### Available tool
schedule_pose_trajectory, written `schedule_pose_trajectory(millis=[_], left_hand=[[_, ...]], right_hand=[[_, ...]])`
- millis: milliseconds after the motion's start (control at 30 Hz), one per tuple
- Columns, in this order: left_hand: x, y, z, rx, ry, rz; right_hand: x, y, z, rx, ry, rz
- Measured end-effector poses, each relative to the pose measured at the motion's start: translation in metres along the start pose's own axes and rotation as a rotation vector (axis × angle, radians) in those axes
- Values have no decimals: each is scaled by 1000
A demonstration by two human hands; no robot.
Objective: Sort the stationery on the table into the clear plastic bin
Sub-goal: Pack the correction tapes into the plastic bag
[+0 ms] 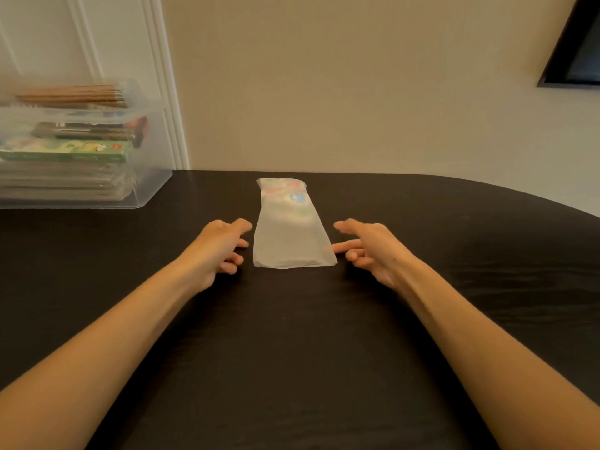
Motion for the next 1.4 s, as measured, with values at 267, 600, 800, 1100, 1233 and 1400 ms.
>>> schedule_pose_trajectory(millis=[267, 600, 800, 1100, 1233, 1400], left_hand=[[18, 1, -3, -262, 218, 368], [19, -7, -3, -193, 277, 308], [7, -7, -2, -168, 342, 269], [11, -6, -6, -109, 408, 116], [11, -13, -8, -40, 310, 8], [4, -21, -6, 18, 278, -23]], right_hand=[[15, -15, -1, 273, -175, 191], [23, -7, 1, 196, -354, 206], [23, -6, 1, 147, -335, 181], [22, -10, 3, -8, -355, 29], [21, -16, 3, -61, -254, -60], [20, -18, 4, -110, -198, 22]])
Point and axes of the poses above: each hand's wrist, its own y-axis away from the middle knuckle, its own x-axis out of the palm, z = x × y, the point moved 4 cm from there along -y, towards the middle knuckle, and after that the axes turned 2 degrees about z, right-handed, at the moved point
